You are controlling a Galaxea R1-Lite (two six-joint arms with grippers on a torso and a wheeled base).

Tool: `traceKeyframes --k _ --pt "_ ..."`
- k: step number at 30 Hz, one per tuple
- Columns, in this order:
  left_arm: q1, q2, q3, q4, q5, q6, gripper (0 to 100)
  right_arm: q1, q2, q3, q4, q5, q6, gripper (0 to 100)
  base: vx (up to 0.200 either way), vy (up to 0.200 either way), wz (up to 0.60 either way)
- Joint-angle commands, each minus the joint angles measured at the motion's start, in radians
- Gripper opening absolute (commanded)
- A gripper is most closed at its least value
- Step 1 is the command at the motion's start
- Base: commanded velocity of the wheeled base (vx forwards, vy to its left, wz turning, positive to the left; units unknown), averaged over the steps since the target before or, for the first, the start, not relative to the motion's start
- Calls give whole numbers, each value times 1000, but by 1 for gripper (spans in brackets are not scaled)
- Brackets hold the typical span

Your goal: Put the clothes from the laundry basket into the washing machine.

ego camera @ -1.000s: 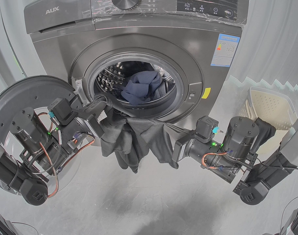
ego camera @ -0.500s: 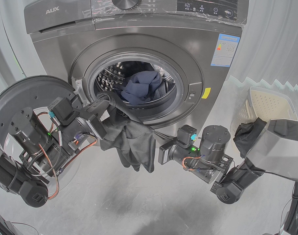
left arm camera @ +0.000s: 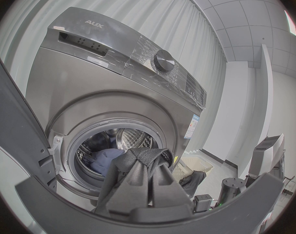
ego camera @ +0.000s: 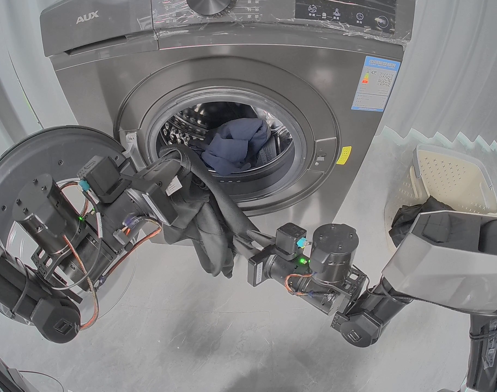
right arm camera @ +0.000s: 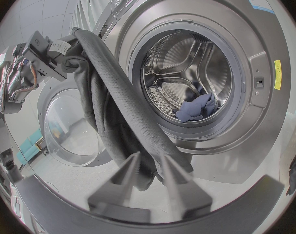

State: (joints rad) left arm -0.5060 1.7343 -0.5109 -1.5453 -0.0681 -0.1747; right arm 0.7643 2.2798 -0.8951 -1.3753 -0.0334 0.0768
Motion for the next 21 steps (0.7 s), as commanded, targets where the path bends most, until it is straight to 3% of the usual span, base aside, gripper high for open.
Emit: traceKeyframes --k 1,11,21 --pt "4 7 -5 1 2 0 0 32 -26 28 -11 1 0 100 0 0 0" --pt "6 10 -6 1 14 0 0 133 -86 119 -14 20 4 100 0 0 0" --pt "6 10 -6 1 14 1 0 139 -54 -13 -8 20 12 100 0 0 0"
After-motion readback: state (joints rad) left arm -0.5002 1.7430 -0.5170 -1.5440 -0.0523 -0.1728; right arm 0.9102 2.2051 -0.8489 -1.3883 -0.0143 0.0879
